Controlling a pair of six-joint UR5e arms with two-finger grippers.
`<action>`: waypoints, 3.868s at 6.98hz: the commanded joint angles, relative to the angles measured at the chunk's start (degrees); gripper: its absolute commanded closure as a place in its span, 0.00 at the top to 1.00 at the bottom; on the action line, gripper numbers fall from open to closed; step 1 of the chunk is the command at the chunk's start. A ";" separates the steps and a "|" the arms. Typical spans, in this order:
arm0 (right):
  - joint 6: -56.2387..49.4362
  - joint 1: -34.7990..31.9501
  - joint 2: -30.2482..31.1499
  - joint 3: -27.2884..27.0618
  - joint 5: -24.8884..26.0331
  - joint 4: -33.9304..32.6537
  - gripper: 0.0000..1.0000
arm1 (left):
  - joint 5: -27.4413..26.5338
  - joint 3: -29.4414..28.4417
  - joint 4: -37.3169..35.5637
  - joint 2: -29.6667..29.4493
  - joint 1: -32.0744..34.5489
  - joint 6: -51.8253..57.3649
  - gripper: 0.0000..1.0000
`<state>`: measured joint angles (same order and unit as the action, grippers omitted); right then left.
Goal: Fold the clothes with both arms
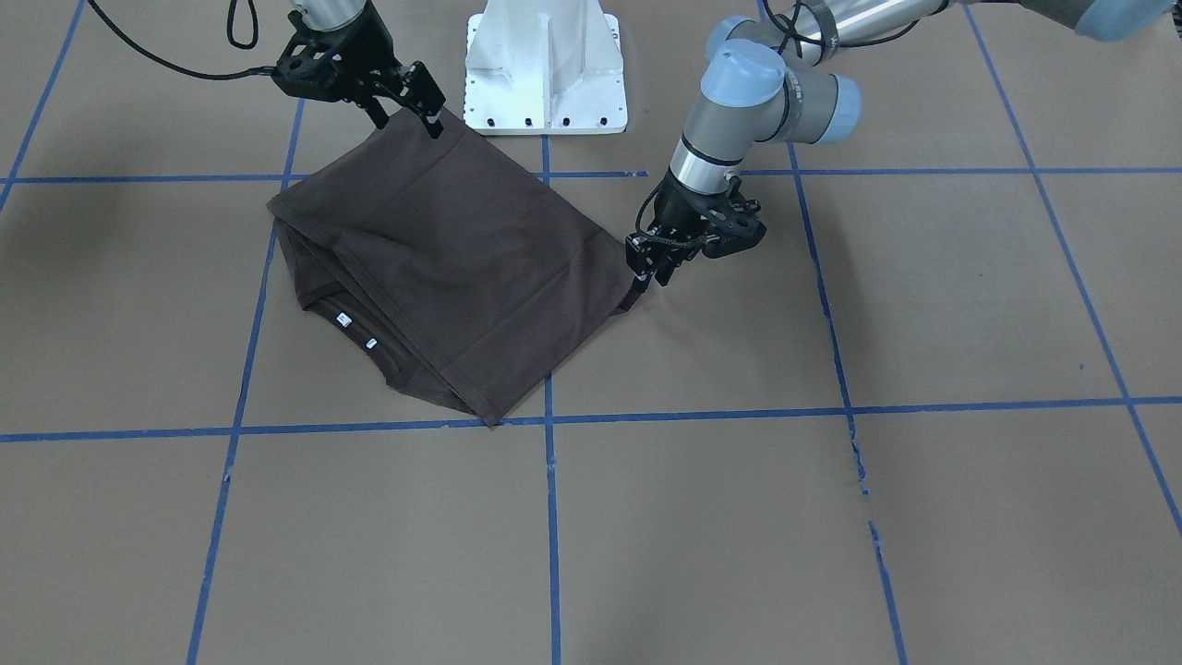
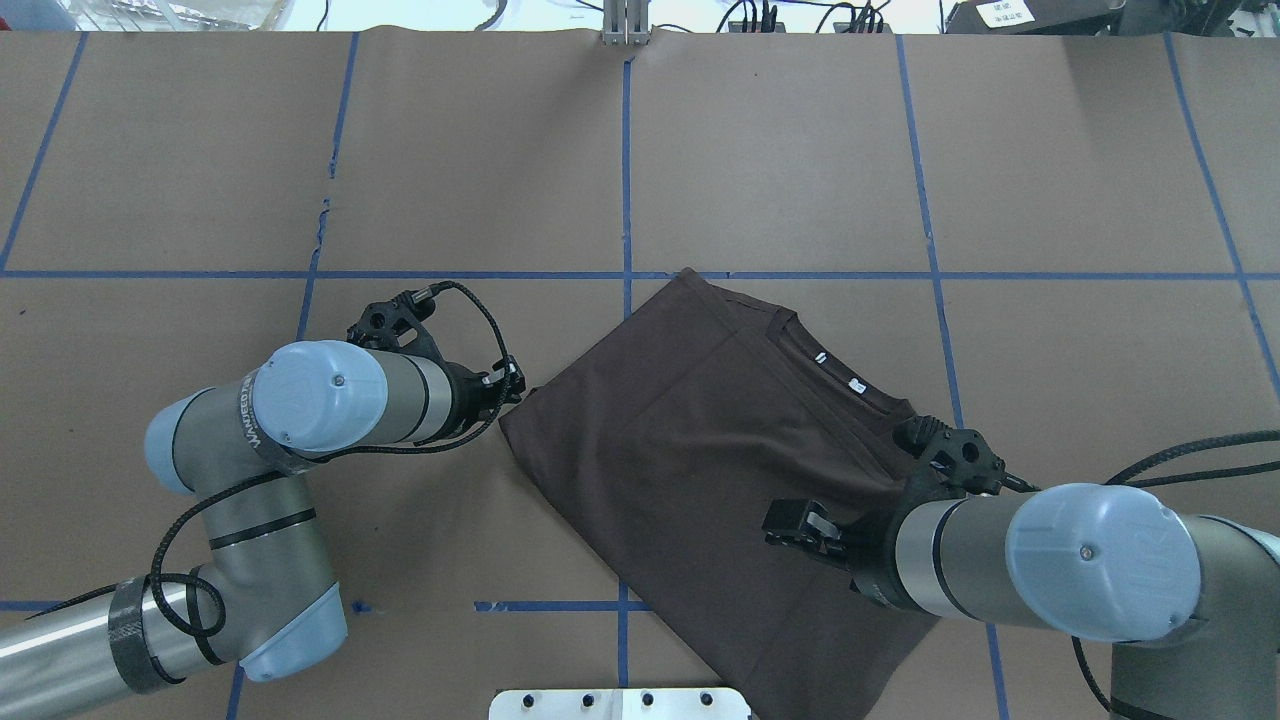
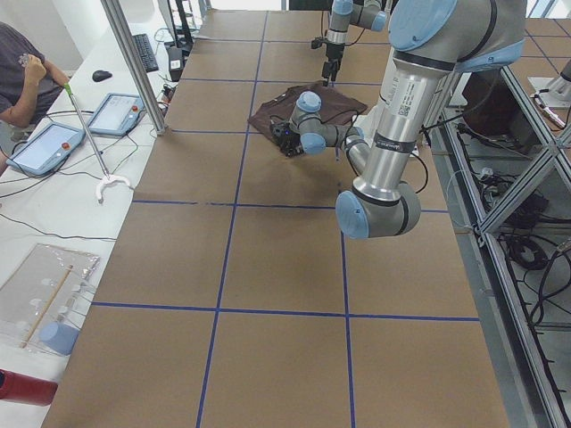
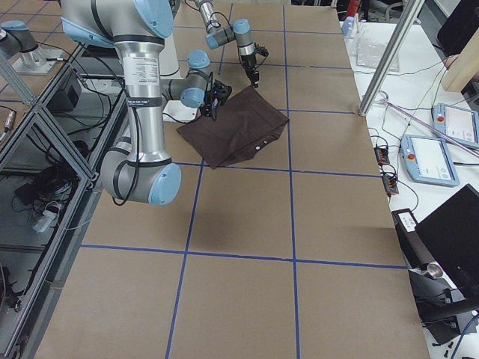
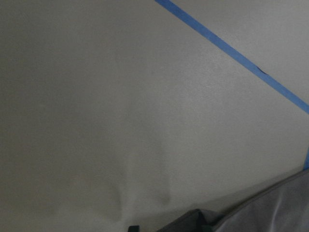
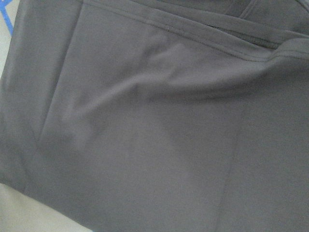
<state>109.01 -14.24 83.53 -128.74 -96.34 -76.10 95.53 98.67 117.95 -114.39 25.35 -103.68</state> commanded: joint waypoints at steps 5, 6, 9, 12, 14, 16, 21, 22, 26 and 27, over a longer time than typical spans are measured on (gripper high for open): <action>0.42 0.17 -0.12 0.51 0.62 0.34 1.00 | -0.08 0.21 -0.18 -0.13 -1.79 0.06 0.00; 0.42 0.17 -0.12 0.51 0.71 0.34 1.00 | 0.00 0.38 -0.18 -0.13 -1.80 0.14 0.00; 0.42 0.00 -0.12 0.59 1.59 0.34 1.00 | -1.74 -2.84 -1.16 -1.27 5.73 15.04 0.00; 0.33 0.09 -0.12 0.94 3.52 0.34 1.00 | -1.23 -29.89 11.18 -17.99 16.37 16.76 0.00; 0.24 0.00 -4.13 4.44 4.48 0.34 1.00 | 2.52 -43.88 19.32 -26.30 20.60 16.49 0.00; 0.50 0.17 -7.67 8.22 7.90 0.26 1.00 | 5.43 -36.68 19.33 -23.28 20.62 17.02 0.55; 0.42 -0.53 -16.47 21.15 11.79 -0.45 0.81 | 9.85 -19.13 19.42 -10.42 20.00 16.58 0.55; 0.24 -0.62 -16.38 21.86 11.61 -0.54 0.80 | 9.85 -19.13 19.42 -10.50 20.00 16.49 0.56; -0.11 -0.44 -16.73 22.92 11.17 -4.76 0.64 | 9.85 -19.13 19.51 -10.42 19.39 16.40 0.57; -0.11 -0.53 -16.91 22.92 11.17 -4.76 0.58 | 9.85 -19.13 19.51 -10.42 19.12 16.40 0.57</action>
<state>108.91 -14.69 66.76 -105.84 -85.15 -80.75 105.38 79.54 137.43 -124.83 44.84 -87.27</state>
